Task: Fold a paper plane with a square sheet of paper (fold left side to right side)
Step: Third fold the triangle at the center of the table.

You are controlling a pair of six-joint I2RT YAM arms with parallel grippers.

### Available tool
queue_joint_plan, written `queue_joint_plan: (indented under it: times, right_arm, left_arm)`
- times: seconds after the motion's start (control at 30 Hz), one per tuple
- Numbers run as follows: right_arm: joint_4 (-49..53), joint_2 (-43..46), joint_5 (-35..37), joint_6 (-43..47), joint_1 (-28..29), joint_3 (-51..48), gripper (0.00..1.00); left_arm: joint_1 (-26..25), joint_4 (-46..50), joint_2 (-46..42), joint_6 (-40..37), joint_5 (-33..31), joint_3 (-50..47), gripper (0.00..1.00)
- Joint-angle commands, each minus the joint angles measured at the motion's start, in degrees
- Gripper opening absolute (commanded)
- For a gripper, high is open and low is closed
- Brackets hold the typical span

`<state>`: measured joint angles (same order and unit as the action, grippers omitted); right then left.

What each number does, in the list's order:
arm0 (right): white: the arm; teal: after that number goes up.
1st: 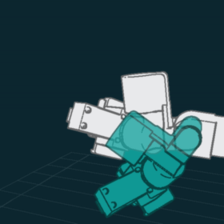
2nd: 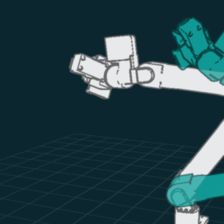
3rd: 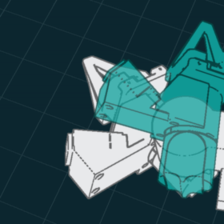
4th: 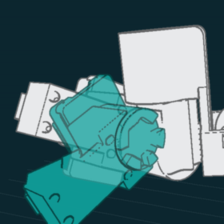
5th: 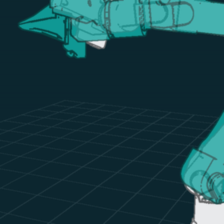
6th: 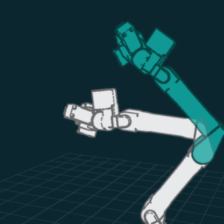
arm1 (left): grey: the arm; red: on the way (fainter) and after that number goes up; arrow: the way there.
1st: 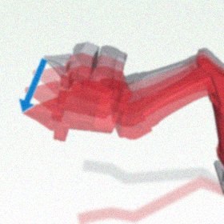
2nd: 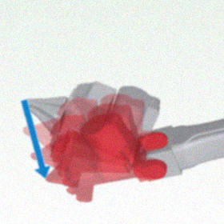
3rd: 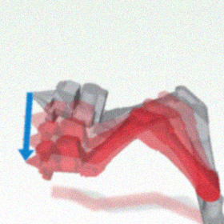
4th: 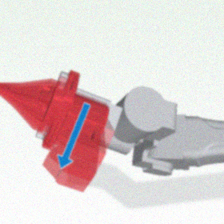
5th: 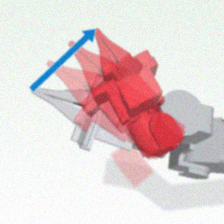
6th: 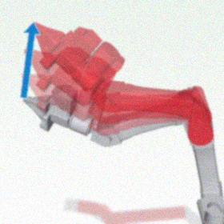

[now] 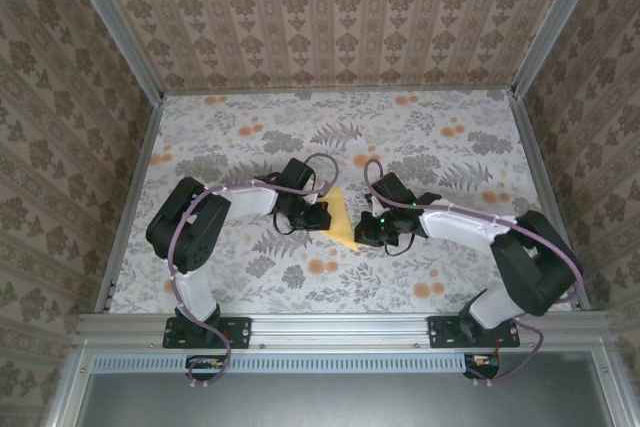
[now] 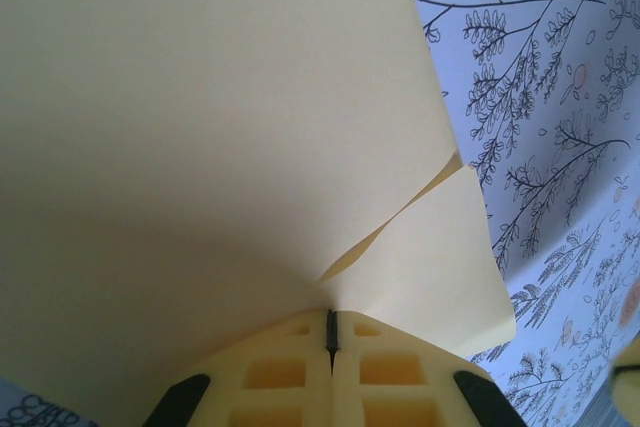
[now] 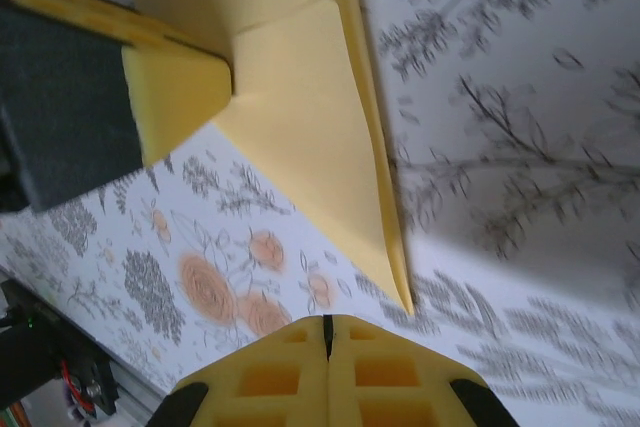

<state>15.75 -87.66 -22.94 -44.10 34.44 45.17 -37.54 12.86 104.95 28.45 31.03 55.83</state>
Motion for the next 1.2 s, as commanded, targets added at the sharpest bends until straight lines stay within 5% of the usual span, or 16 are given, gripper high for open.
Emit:
queue_joint_plan:
  times: [0.0,0.37,0.63,0.83,1.17]
  right_arm:
    - [-2.4,-4.4,-1.3,0.3,0.6,3.4,0.0]
    - [-0.1,-11.1,-1.5,2.3,1.4,4.8,0.0]
    - [6.1,-13.6,2.7,2.7,1.4,5.4,0.0]
    - [7.6,-14.8,3.6,3.2,1.4,6.1,0.0]
    - [8.2,-15.2,3.8,3.7,1.4,6.6,0.0]
  left_arm:
    - [0.1,4.0,2.0,-1.4,-5.2,-0.1,0.05]
    - [0.0,4.0,1.7,-1.3,-4.7,0.7,0.06]
    - [-0.4,3.6,-4.8,-0.8,-4.4,0.6,0.17]
    - [-1.3,-1.2,-10.5,2.1,-0.4,-4.8,0.11]
    - [-4.2,-7.3,-5.0,2.7,4.4,-4.6,0.06]
